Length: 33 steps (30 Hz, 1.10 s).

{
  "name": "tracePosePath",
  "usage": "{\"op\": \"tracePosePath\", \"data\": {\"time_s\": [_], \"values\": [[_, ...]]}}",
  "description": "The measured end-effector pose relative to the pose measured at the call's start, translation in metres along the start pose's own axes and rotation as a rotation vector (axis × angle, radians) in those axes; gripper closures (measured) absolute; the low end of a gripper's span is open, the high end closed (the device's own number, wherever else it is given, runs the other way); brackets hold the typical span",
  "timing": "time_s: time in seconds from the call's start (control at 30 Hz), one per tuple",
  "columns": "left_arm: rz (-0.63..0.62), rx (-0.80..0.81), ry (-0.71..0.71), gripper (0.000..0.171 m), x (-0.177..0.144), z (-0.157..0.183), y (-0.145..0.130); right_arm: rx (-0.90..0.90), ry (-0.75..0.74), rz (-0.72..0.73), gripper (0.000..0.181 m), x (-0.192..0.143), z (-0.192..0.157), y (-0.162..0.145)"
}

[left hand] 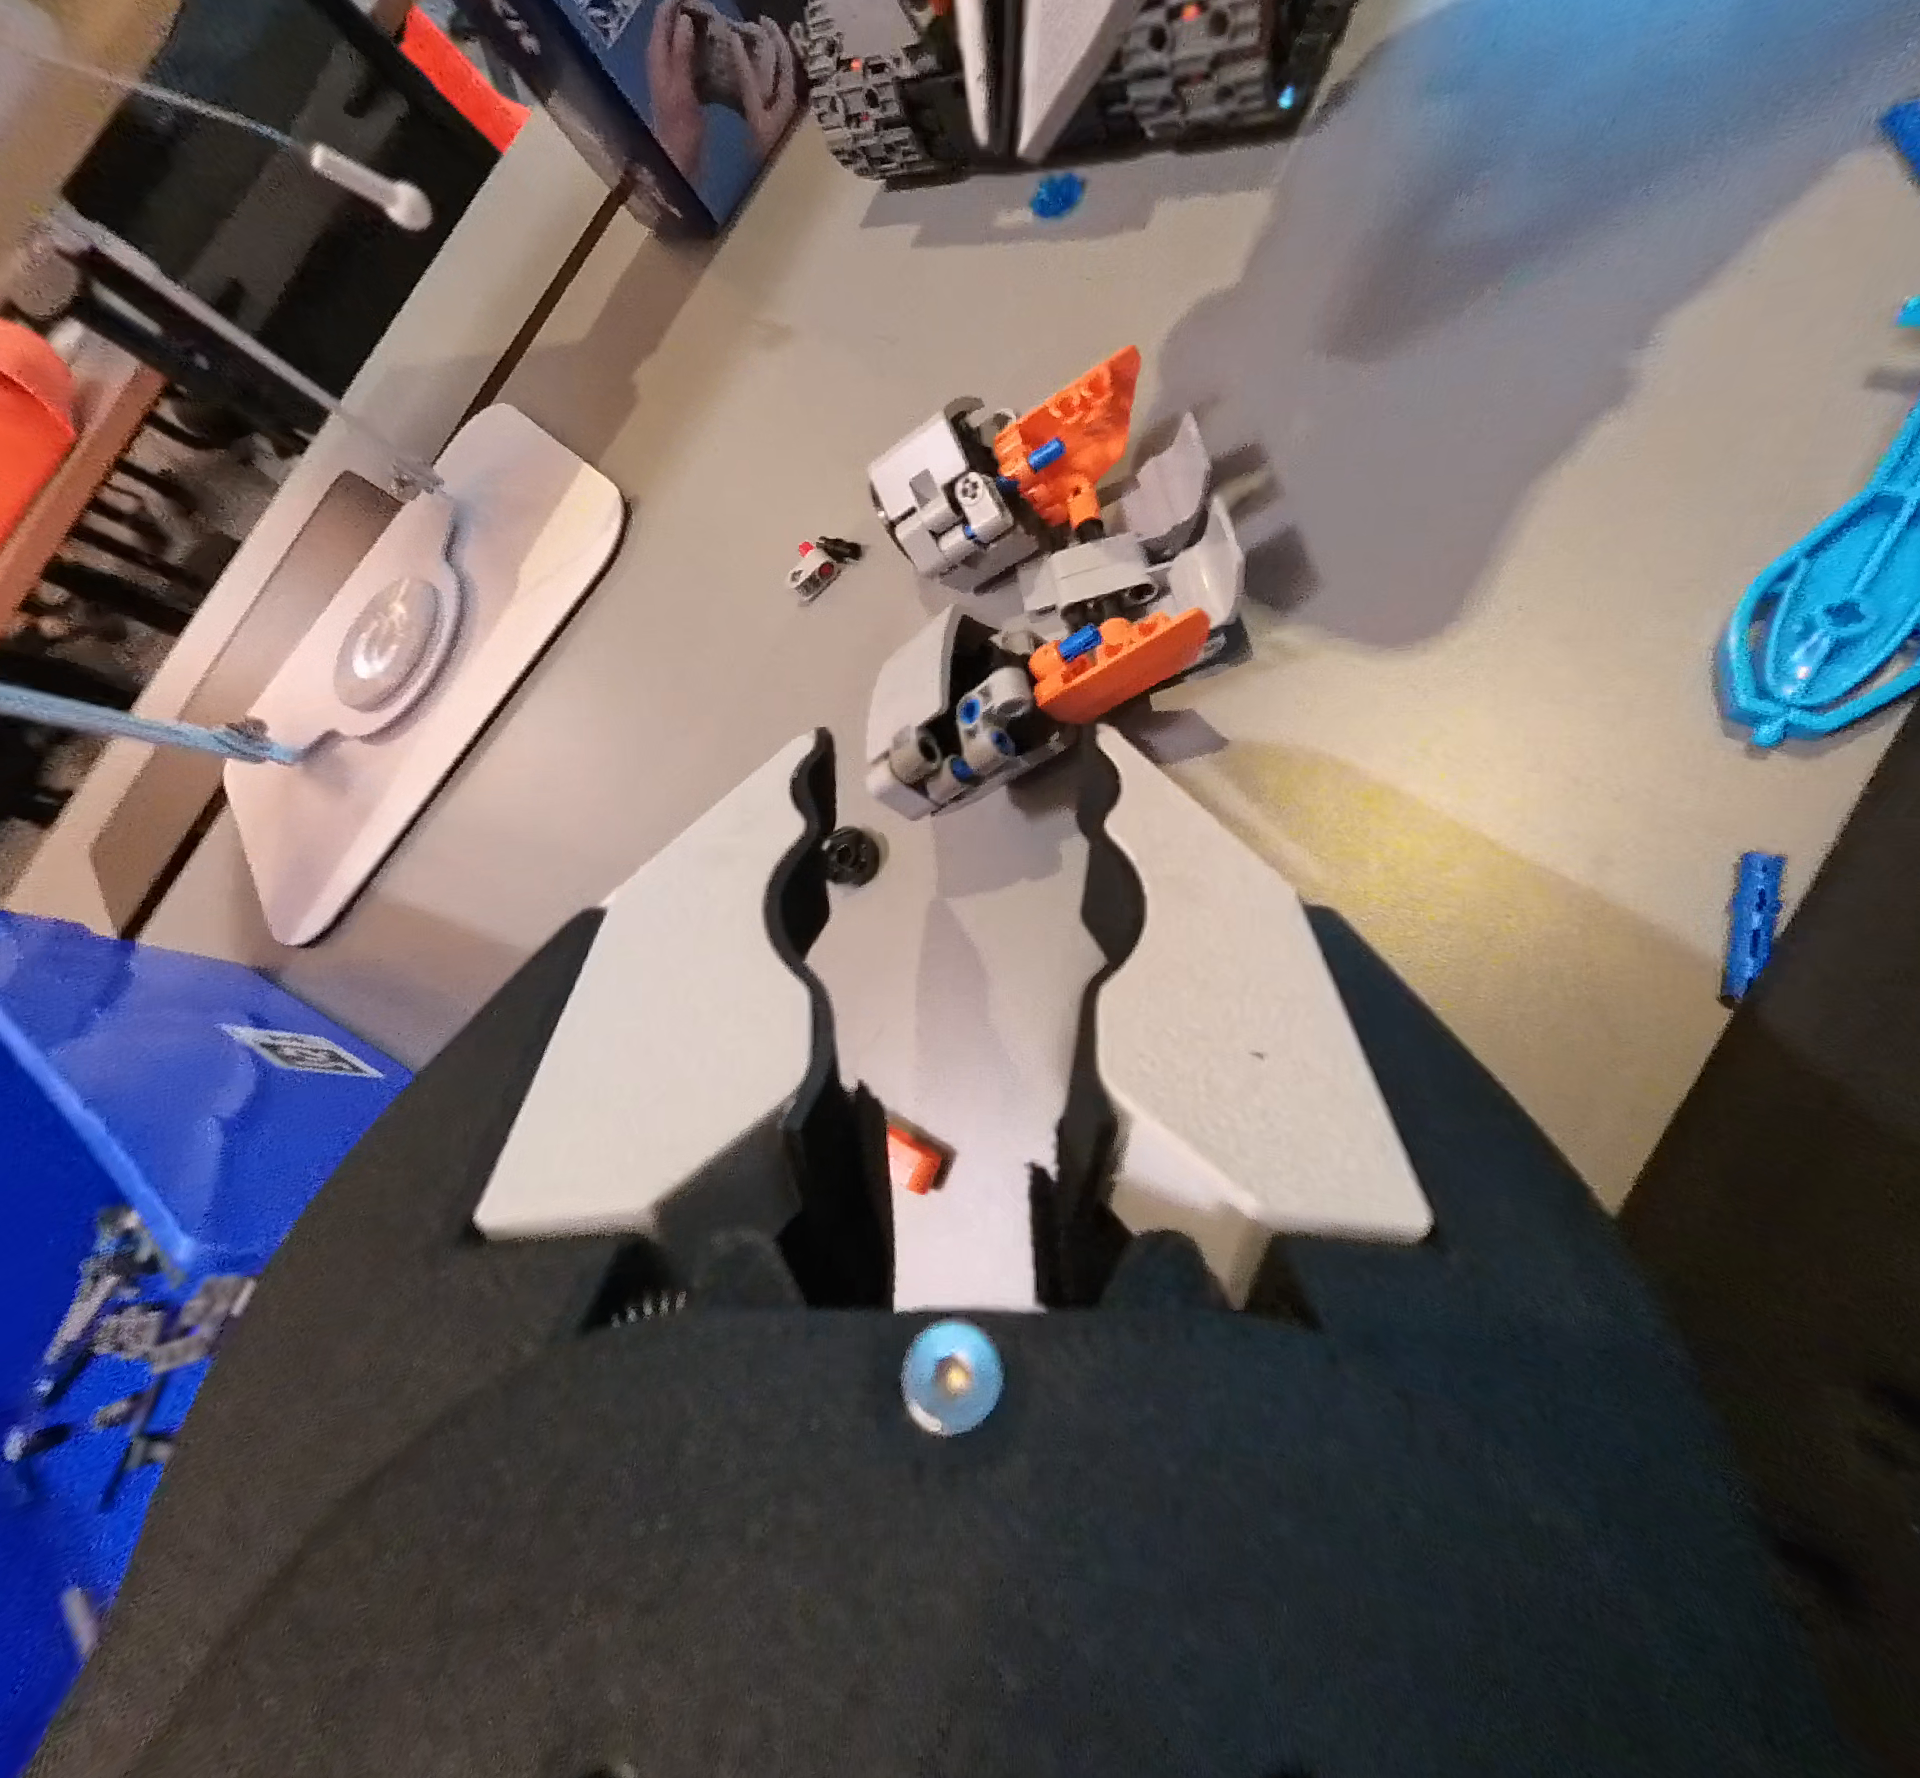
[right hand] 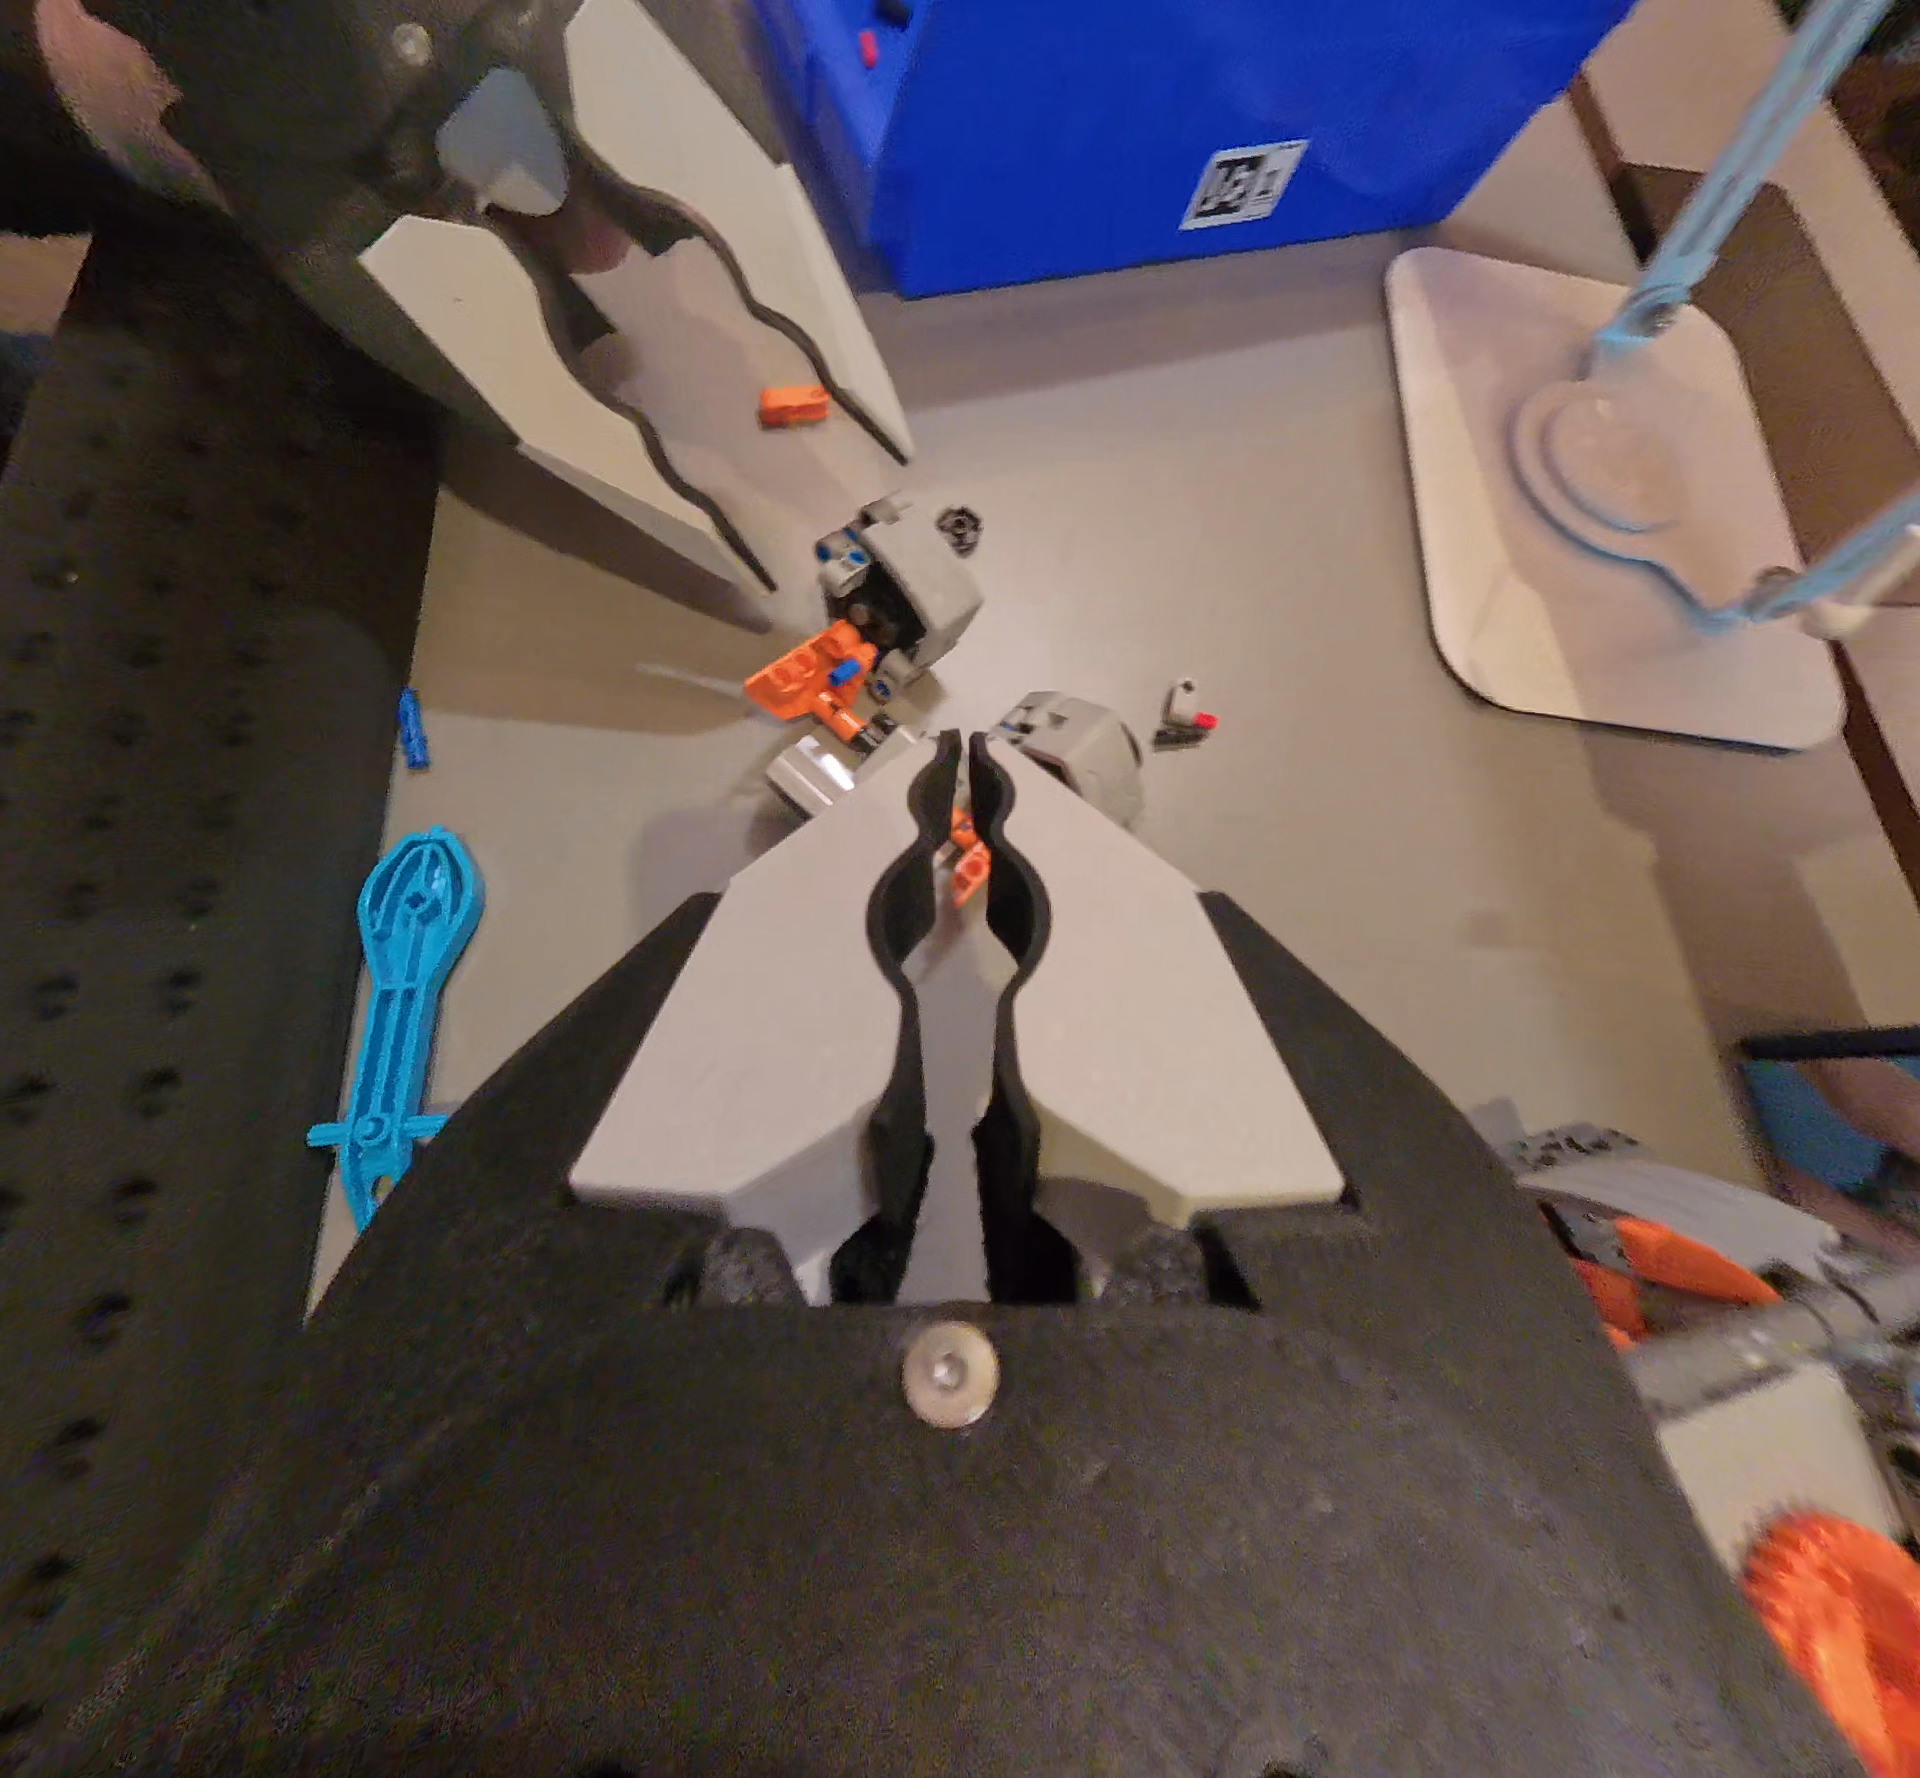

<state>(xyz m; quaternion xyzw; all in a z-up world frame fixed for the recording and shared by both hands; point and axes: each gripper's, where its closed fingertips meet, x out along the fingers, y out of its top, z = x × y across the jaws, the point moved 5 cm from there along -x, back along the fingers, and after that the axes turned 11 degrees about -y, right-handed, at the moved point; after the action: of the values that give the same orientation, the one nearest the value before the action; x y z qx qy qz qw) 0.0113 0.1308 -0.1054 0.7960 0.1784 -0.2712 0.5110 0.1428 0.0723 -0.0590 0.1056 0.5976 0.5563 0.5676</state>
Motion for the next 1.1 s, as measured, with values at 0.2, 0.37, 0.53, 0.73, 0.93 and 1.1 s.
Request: {"op": "tracePosePath", "data": {"time_s": [0.2, 0.37, 0.53, 0.73, 0.93, 1.1], "values": [[-0.019, -0.154, -0.085, 0.124, 0.009, -0.004, -0.007, -0.047, -0.022, -0.12, 0.168, 0.013, -0.007, -0.014], [-0.006, -0.295, -0.166, 0.122, 0.019, -0.004, -0.009, -0.069, -0.078, -0.256, 0.163, 0.037, -0.015, -0.036], [-0.002, -0.314, -0.167, 0.138, 0.021, -0.008, -0.01, -0.038, -0.107, -0.252, 0.169, 0.042, -0.012, -0.04], [-0.071, -0.156, -0.076, 0.138, 0.022, -0.003, -0.006, -0.063, -0.184, -0.265, 0.157, 0.039, -0.002, -0.04], [-0.118, -0.029, 0.005, 0.138, 0.021, 0.001, 0.0, -0.032, -0.123, -0.302, 0.17, 0.048, -0.006, -0.051], [-0.175, 0.103, 0.102, 0.139, 0.021, 0.007, 0.007, -0.045, -0.142, -0.319, 0.171, 0.049, -0.006, -0.052]]}}
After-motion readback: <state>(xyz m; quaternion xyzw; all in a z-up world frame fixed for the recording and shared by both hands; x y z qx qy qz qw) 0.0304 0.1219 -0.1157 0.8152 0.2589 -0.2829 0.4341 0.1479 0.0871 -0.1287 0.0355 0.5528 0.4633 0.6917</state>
